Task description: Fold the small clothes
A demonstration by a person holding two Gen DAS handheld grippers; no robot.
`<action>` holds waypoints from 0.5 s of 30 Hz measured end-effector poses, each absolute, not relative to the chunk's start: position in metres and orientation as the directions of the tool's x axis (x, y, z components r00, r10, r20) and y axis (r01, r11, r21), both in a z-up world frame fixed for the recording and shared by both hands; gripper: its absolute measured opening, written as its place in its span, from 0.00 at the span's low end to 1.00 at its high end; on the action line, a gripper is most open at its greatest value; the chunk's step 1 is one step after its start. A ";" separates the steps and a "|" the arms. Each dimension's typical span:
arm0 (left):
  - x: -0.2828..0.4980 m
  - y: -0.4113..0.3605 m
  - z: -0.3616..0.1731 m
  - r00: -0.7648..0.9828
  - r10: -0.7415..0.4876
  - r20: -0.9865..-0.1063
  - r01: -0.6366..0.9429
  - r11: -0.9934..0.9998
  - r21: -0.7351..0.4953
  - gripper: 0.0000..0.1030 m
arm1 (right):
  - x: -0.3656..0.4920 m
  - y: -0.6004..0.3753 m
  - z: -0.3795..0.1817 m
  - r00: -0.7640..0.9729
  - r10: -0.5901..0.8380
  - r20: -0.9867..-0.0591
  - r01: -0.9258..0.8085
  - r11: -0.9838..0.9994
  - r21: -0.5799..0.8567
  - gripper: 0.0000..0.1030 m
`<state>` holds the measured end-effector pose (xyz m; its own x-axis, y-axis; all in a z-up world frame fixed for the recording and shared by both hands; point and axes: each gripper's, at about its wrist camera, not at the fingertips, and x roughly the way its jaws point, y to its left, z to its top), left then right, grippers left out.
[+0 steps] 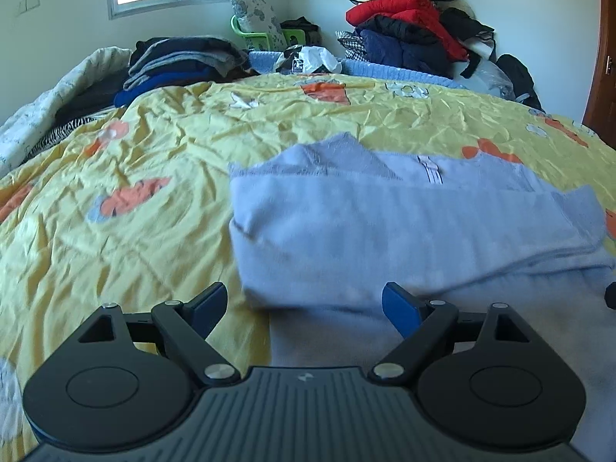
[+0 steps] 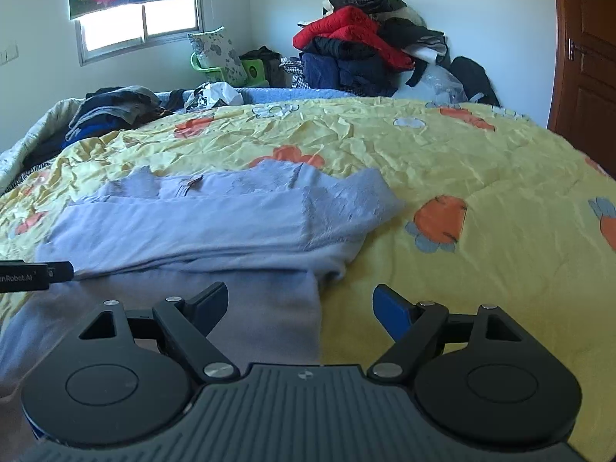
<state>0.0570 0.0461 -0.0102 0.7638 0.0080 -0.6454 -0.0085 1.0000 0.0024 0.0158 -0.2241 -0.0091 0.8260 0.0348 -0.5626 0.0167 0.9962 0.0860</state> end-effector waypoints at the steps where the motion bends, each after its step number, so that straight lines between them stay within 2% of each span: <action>1: 0.053 0.047 -0.011 0.762 0.006 -0.647 -0.005 1.000 0.003 0.86 | 0.013 -0.223 -0.010 0.824 0.040 -0.565 0.017 0.995 0.094 0.82; 15: -0.018 0.061 -0.013 0.779 0.048 -0.625 -0.022 0.999 0.049 0.86 | -0.037 -0.216 -0.026 0.803 0.074 -0.591 -0.001 0.992 0.123 0.83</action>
